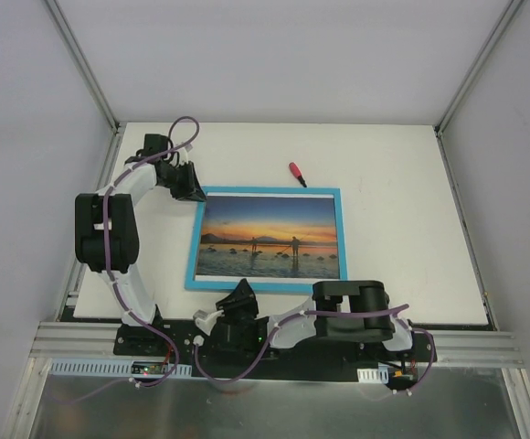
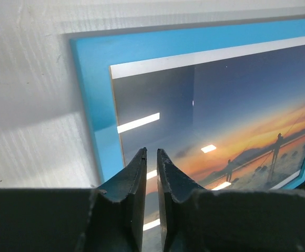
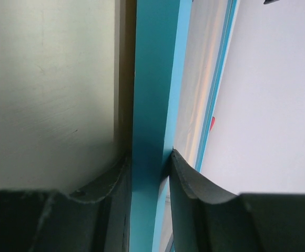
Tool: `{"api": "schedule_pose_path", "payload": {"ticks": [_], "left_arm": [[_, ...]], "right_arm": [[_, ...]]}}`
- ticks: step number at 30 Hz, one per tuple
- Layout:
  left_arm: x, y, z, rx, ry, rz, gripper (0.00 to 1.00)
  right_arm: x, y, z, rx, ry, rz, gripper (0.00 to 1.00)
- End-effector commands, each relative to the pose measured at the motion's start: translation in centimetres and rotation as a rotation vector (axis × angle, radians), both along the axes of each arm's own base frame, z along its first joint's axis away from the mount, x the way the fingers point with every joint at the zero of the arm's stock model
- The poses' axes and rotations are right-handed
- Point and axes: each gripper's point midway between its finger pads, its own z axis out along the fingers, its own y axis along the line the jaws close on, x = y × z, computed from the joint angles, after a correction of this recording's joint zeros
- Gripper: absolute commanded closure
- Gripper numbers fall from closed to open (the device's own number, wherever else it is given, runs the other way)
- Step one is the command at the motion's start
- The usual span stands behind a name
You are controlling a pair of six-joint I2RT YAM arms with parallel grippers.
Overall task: Take the photo out of the frame
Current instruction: Turn over the photo frame at the center of the board.
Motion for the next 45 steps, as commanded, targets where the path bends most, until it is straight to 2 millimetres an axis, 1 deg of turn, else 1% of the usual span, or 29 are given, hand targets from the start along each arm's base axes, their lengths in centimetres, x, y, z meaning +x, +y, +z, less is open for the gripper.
{"api": "schedule_pose_path", "payload": {"ticks": [1,3,8,13,14,17,18,20,23,27,33,35,42,45], "left_arm": [[0.6,0.8,3.1,-0.049,-0.069,0.024,0.85],[0.7,1.0,3.8,-0.059,-0.087,0.023,0.78],[0.7,1.3,6.7,-0.068,-0.176,0.002,0.61],[0.3,1.3,9.7,-0.064,-0.282,-0.048,0.41],[0.1,1.3,10.4,-0.066,-0.306,-0.059,0.39],[-0.7,1.2,11.9,-0.069,-0.365,-0.095,0.28],[-1.0,1.1,12.4,-0.067,-0.382,-0.105,0.24],[-1.5,1.2,13.4,-0.059,-0.424,-0.121,0.20],[-2.2,1.4,14.9,-0.053,-0.476,-0.134,0.17],[-3.0,1.6,16.3,-0.054,-0.516,-0.133,0.14],[-4.1,1.3,16.5,-0.052,-0.541,-0.155,0.13],[-4.5,1.4,16.6,-0.055,-0.545,-0.158,0.13],[-5.1,1.1,17.3,-0.060,-0.569,-0.168,0.12],[-5.4,1.1,17.5,-0.063,-0.575,-0.170,0.12]], "right_arm": [[0.6,0.6,1.9,0.028,-0.036,0.018,0.99],[0.5,1.0,2.7,0.044,-0.031,0.041,0.99],[0.4,1.8,5.3,0.082,-0.021,0.090,0.99],[0.4,2.2,8.1,0.095,-0.018,0.122,0.99],[0.4,2.3,8.6,0.096,-0.009,0.127,0.99],[0.3,2.1,9.8,0.087,0.056,0.128,0.99],[0.5,1.2,9.6,0.039,0.091,0.115,0.99],[0.5,0.8,9.8,0.042,0.202,0.097,0.99],[1.3,-0.1,10.7,0.052,0.301,0.068,0.99],[1.9,-0.5,13.0,0.086,0.386,0.062,0.99],[2.6,-1.0,17.0,0.140,0.487,0.056,0.99],[3.1,-1.5,18.1,0.159,0.526,0.041,0.99],[5.3,-1.7,22.3,0.254,0.567,0.011,0.99],[6.2,-1.6,23.3,0.302,0.598,-0.010,0.99]]}}
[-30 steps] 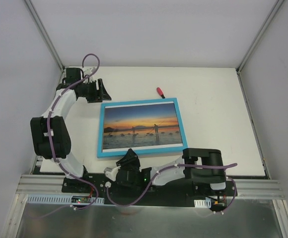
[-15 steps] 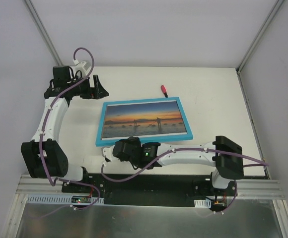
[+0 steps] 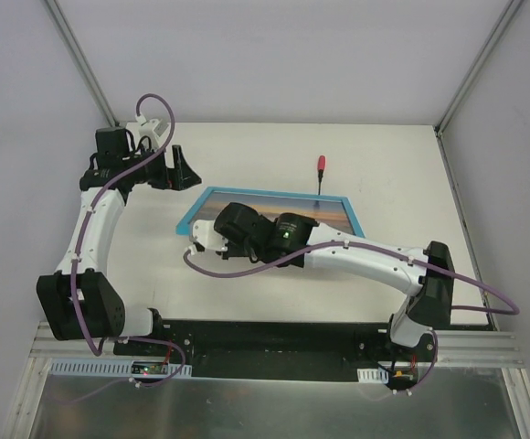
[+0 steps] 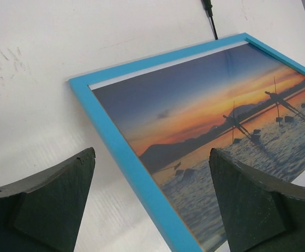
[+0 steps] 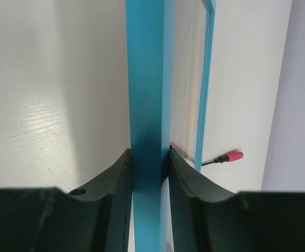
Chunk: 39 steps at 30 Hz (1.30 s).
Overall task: Take the photo out of the frame
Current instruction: Turn over the photo frame at the center of the board.
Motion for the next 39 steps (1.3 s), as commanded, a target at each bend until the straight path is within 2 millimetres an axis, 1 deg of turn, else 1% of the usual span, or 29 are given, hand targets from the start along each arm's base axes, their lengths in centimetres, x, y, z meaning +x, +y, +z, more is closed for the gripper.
{"api": "schedule_pose_path", "payload": {"ticks": [1,8,11,18,22,24,26,30,36,39], "left_arm": [[-0.9,-0.2,1.9,-0.010,-0.078,-0.038,0.12],[-1.4,-0.1,2.2,-0.020,-0.090,-0.045,0.12],[-1.5,-0.1,2.4,-0.029,-0.095,-0.049,0.12],[-1.7,-0.1,2.1,-0.049,-0.085,-0.056,0.12],[-1.8,0.0,2.3,-0.059,-0.089,-0.059,0.11],[-1.9,-0.1,2.4,-0.067,-0.089,-0.061,0.11],[-1.9,-0.2,2.5,-0.073,-0.093,-0.067,0.11],[-2.1,-0.4,2.6,-0.085,-0.099,-0.082,0.11],[-2.6,-0.9,3.4,-0.110,-0.120,-0.120,0.11],[-2.8,-1.1,3.7,-0.115,-0.130,-0.130,0.10]], "right_arm": [[0.9,-0.2,5.2,0.161,0.056,-0.058,0.99],[3.7,-0.4,6.8,0.248,0.155,-0.174,0.99],[5.1,-0.7,7.1,0.278,0.195,-0.226,1.00],[7.4,-1.4,6.7,0.333,0.303,-0.328,1.00],[8.7,-1.9,7.0,0.375,0.352,-0.380,1.00],[9.3,-2.1,7.5,0.403,0.364,-0.403,1.00],[9.8,-2.4,8.2,0.427,0.360,-0.414,1.00],[10.1,-2.7,9.8,0.463,0.325,-0.414,1.00],[11.3,-3.9,12.0,0.458,0.159,-0.421,1.00],[11.3,-4.1,12.9,0.455,0.092,-0.413,1.00]]}}
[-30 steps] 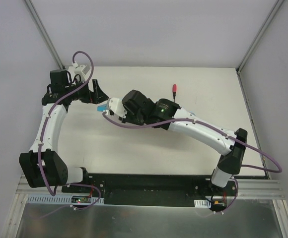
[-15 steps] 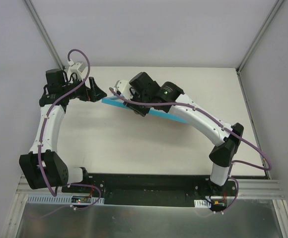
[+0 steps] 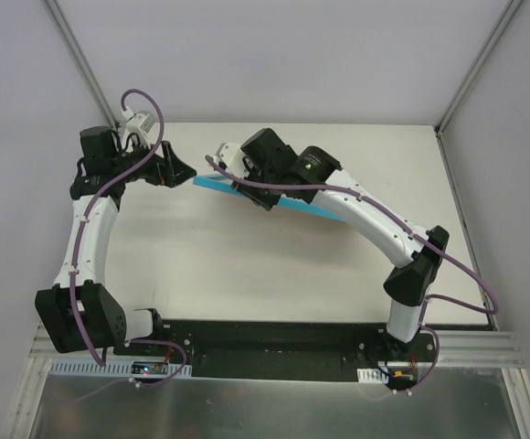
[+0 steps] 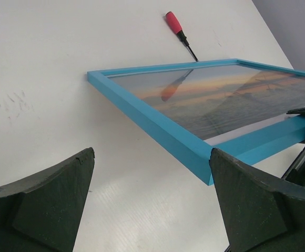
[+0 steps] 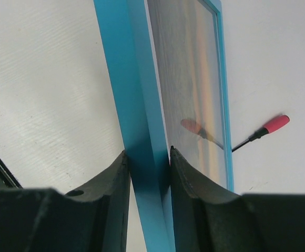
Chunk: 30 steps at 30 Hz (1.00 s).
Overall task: Take the photo out of the frame
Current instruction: Turn over the photo frame at the center of the board.
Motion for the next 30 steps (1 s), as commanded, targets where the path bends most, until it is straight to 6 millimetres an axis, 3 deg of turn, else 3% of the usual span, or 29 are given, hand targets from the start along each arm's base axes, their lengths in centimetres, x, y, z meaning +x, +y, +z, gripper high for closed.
{"api": "schedule_pose_path", "payload": {"ticks": [1,4,12,20,30], "left_arm": [[-2.6,-1.4,0.0,-0.046,0.027,-0.092,0.10],[-3.3,-2.0,0.6,-0.067,0.001,-0.142,0.10],[-5.4,-3.1,3.0,-0.069,-0.128,-0.262,0.04],[-5.2,-3.1,5.0,-0.052,-0.191,-0.277,0.03],[-5.3,-3.3,5.5,-0.063,-0.198,-0.292,0.02]], "right_arm": [[3.0,-1.0,8.5,0.186,-0.253,-0.154,1.00],[2.8,-0.9,9.1,0.198,-0.262,-0.151,1.00],[1.4,-0.5,8.1,0.221,-0.159,-0.094,1.00],[1.5,-1.3,9.7,0.248,-0.189,-0.104,1.00],[2.8,-2.3,11.3,0.302,-0.191,-0.139,1.00]]}}
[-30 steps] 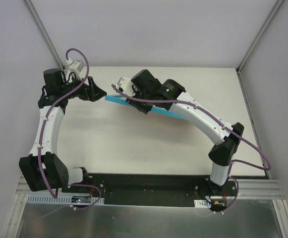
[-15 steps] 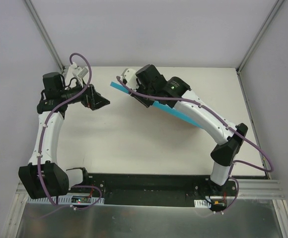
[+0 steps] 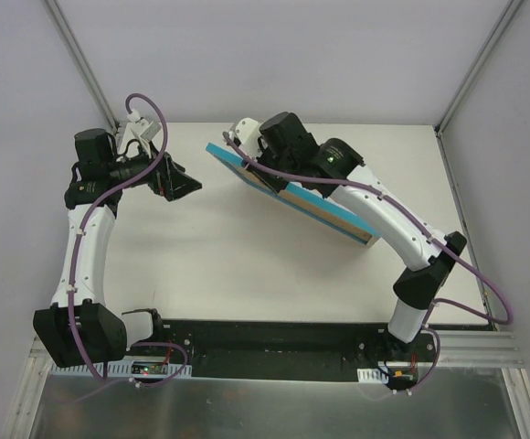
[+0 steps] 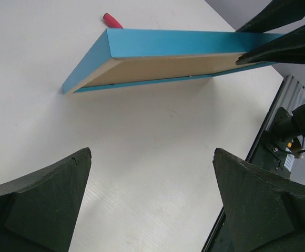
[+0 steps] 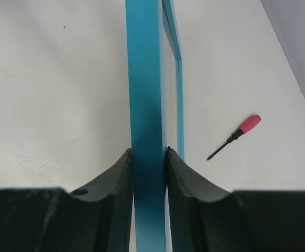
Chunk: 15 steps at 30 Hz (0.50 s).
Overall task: Take the photo out of the frame
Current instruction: Turn over the photo frame at the center of the board.
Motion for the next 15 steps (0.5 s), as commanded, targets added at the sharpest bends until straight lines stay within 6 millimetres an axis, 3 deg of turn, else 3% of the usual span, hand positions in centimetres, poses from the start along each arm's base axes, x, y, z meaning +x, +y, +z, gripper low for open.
{"api": "schedule_pose_path", "payload": {"ticks": [1,8,15], "left_arm": [[-0.9,-0.6,2.1,-0.011,-0.082,-0.064,0.02],[-1.3,-0.7,1.3,-0.012,-0.070,-0.067,0.02],[-1.4,-0.8,0.4,-0.022,-0.042,-0.075,0.02]], "right_arm": [[1.0,-1.2,7.3,0.221,-0.070,-0.047,1.00],[2.8,-3.1,8.1,0.304,-0.006,-0.107,1.00],[4.8,-5.1,6.7,0.280,0.018,-0.168,1.00]]}}
